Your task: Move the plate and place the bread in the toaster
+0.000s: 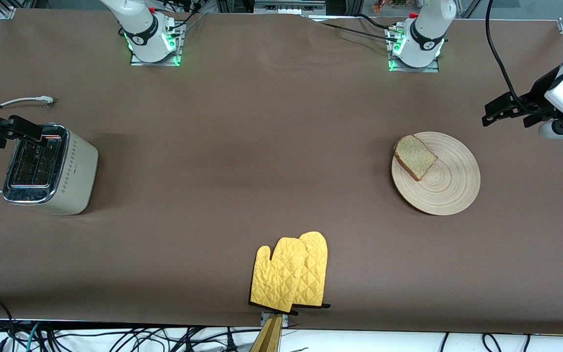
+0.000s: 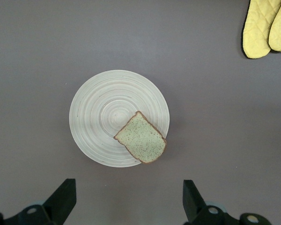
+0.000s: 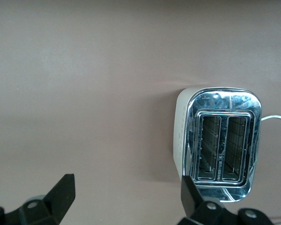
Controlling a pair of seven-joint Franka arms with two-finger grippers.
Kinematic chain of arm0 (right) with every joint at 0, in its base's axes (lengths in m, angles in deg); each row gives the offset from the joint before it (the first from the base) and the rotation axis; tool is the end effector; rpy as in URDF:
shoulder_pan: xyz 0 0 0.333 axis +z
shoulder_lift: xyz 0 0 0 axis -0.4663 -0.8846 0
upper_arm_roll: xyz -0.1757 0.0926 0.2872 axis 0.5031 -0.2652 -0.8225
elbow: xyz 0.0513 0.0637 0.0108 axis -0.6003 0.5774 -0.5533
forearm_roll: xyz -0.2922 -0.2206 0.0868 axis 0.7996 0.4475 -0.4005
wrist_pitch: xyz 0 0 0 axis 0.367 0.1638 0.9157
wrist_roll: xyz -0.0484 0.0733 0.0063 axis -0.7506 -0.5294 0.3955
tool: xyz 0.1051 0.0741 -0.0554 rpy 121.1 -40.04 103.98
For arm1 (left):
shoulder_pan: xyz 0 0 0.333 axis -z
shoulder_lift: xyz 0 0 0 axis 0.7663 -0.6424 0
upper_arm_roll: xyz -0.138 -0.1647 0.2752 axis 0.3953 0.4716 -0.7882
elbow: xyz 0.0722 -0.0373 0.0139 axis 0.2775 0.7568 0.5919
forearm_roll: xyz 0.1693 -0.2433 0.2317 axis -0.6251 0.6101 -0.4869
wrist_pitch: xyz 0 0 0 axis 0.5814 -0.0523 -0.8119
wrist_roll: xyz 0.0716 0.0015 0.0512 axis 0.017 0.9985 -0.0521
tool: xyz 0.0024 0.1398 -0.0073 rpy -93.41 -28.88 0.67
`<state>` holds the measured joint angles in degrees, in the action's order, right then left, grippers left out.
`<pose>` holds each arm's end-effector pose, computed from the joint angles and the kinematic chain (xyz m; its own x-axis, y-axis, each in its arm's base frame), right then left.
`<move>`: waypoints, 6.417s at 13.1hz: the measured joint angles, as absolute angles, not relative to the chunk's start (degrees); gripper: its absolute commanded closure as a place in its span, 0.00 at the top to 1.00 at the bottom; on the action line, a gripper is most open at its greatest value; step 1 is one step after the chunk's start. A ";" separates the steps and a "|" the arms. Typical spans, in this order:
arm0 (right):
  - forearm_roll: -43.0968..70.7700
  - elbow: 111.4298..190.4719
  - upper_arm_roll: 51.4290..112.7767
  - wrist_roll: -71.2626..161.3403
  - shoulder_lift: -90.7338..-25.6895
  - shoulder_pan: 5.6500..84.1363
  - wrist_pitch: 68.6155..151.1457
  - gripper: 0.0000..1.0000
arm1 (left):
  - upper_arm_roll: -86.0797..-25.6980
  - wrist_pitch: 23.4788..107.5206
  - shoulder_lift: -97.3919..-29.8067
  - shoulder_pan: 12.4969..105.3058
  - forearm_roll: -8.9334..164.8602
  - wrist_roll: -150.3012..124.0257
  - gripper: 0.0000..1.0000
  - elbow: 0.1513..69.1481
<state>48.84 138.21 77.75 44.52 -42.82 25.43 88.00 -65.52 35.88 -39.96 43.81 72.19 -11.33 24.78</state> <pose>0.5889 -0.0303 0.5814 0.9998 0.0164 -0.0098 0.0161 -0.9994 -0.0317 0.5400 -0.0292 0.6051 0.9961 0.0364 -0.0804 0.0408 -0.9977 0.0549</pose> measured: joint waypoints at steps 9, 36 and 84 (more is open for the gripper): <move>48.83 138.21 77.75 44.52 -42.91 25.43 88.00 1.00 | -65.52 35.89 -39.96 43.81 72.19 -11.33 1.00 24.78; 48.83 138.21 77.76 44.53 -43.00 24.94 88.00 1.00 | -65.57 35.89 -40.00 43.81 72.19 -11.33 1.00 24.78; 48.71 138.22 77.61 44.53 -43.06 24.95 88.00 1.00 | -69.87 58.43 -57.89 28.97 80.22 19.38 1.00 40.38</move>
